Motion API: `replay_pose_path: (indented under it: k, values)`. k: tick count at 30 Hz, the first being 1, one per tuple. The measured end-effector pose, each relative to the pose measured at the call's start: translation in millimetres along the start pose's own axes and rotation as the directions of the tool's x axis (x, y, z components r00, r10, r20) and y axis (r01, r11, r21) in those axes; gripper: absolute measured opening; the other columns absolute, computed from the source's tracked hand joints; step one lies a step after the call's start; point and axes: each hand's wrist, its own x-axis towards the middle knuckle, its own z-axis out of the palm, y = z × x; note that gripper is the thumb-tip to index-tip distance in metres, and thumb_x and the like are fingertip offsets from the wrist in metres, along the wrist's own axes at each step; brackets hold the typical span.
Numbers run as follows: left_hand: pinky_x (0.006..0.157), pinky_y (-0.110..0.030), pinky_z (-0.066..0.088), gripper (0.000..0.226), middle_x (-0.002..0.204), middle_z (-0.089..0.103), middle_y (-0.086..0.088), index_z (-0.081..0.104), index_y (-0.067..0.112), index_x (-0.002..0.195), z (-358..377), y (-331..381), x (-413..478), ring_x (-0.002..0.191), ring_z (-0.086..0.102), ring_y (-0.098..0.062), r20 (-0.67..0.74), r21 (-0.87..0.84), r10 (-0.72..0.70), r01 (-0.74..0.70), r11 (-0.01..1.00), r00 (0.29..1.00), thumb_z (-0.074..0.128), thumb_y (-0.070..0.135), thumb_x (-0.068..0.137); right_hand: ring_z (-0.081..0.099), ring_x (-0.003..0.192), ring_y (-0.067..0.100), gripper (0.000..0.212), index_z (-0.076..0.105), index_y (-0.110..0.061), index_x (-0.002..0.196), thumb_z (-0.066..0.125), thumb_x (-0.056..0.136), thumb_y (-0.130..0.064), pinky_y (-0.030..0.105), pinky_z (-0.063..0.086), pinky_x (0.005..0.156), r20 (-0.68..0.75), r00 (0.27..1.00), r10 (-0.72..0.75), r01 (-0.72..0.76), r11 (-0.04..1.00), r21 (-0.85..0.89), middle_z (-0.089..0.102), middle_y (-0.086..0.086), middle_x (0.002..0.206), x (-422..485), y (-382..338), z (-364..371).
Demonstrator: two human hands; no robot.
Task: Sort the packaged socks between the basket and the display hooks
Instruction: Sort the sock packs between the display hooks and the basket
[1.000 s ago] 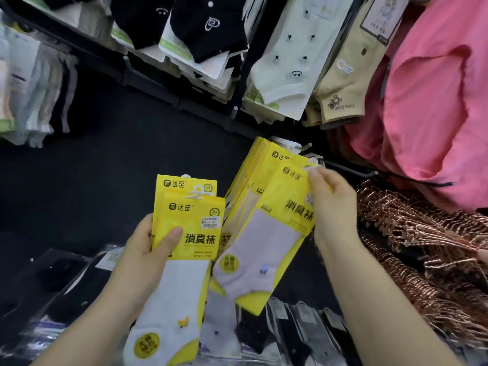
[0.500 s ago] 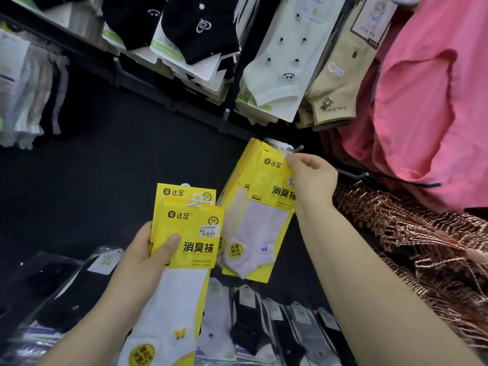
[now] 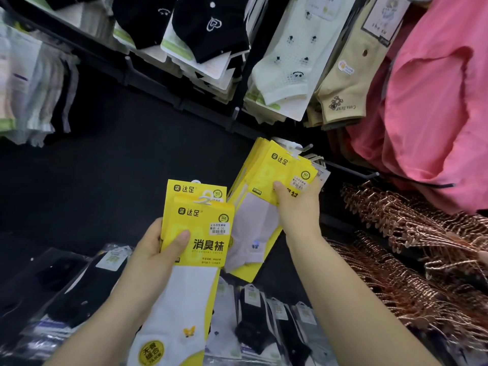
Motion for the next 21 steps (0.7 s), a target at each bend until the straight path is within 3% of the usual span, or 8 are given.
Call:
replay_pose_path:
  k: [2,5,7,9,13,14,17,21]
  values:
    - [0.071,-0.035,0.052,0.011,0.096,0.076,0.006,0.066,0.043,0.088,0.1,1.5,-0.6,0.083,0.073,-0.014,0.003,-0.029,-0.011,0.011,1.0,1.0,0.06,0.04,0.08,0.04,0.131,0.024,0.074,0.023,-0.013,0.145,0.067,0.086,-0.023,0.043,0.034,0.11,-0.035,0.999,0.004,-0.006,0.999,-0.051,0.038,0.007,0.144,-9.7,1.7,-3.6]
    - [0.073,-0.035,0.053,0.01,0.096,0.076,0.006,0.066,0.04,0.091,0.9,3.9,-1.4,0.084,0.073,-0.014,0.01,-0.049,-0.005,0.005,0.999,1.0,0.06,0.035,0.084,0.03,0.127,0.018,0.065,0.033,-0.013,0.137,0.068,0.084,-0.024,0.025,0.024,0.105,-0.097,0.96,-0.264,0.236,0.943,-0.233,0.033,0.002,0.139,-38.6,0.9,-11.7]
    - [0.074,-0.035,0.053,0.019,0.097,0.076,0.004,0.065,0.034,0.097,4.0,6.1,-2.2,0.087,0.073,-0.016,0.015,-0.052,0.012,-0.011,0.999,1.0,0.062,0.036,0.078,0.042,0.11,0.011,0.041,0.045,-0.028,0.116,0.066,0.082,-0.033,0.018,0.034,0.089,0.109,0.944,-0.312,0.328,0.923,-0.2,0.044,-0.009,0.12,-58.7,-1.7,-10.0]
    - [0.073,-0.033,0.057,0.027,0.098,0.075,0.002,0.064,0.028,0.102,8.4,5.9,-3.4,0.088,0.073,-0.018,0.02,-0.063,0.031,-0.03,0.998,0.999,0.064,0.033,0.075,0.054,0.095,0.013,0.028,0.048,-0.037,0.097,0.068,0.079,-0.043,0.021,0.046,0.077,0.342,0.921,-0.187,0.236,0.966,-0.107,0.052,-0.009,0.105,-73.6,-5.5,-2.5]
    - [0.073,-0.033,0.059,0.036,0.098,0.075,0.0,0.065,0.026,0.103,16.9,7.6,-7.4,0.089,0.072,-0.019,0.044,-0.068,0.065,-0.062,0.996,0.997,0.068,0.034,0.068,0.048,0.098,-0.002,0.025,0.051,-0.044,0.085,0.074,0.076,-0.038,0.013,0.045,0.078,0.321,0.922,-0.216,0.252,0.965,-0.076,0.04,-0.016,0.105,-75.2,-4.6,1.9]
    - [0.075,-0.035,0.058,0.038,0.099,0.075,0.0,0.065,0.025,0.104,18.7,7.9,-8.3,0.089,0.072,-0.019,0.048,-0.061,0.068,-0.065,0.996,0.996,0.069,0.034,0.068,0.046,0.1,-0.004,0.023,0.055,-0.045,0.083,0.075,0.076,-0.034,0.015,0.046,0.082,0.305,0.926,-0.223,0.248,0.968,-0.046,0.039,-0.019,0.105,-73.8,-4.2,1.4]
    - [0.076,-0.035,0.057,0.038,0.1,0.075,0.0,0.064,0.024,0.106,22.2,7.3,-9.6,0.09,0.072,-0.019,0.054,-0.071,0.056,-0.053,0.996,0.997,0.068,0.032,0.069,0.059,0.103,0.012,0.02,0.068,-0.043,0.082,0.076,0.076,-0.026,0.047,0.054,0.081,0.343,0.933,-0.11,0.084,0.992,0.092,0.054,-0.012,0.11,-71.7,-3.3,0.4]
    - [0.071,-0.037,0.059,0.027,0.099,0.075,-0.003,0.065,0.027,0.101,23.3,4.3,-10.9,0.09,0.072,-0.024,0.08,-0.191,-0.046,0.061,0.98,0.996,0.062,0.033,0.075,0.069,0.094,0.018,0.02,0.074,-0.034,0.08,0.075,0.078,-0.013,0.045,0.058,0.079,0.348,0.937,0.008,-0.073,0.982,0.175,0.07,-0.001,0.106,-60.6,1.7,-4.6]
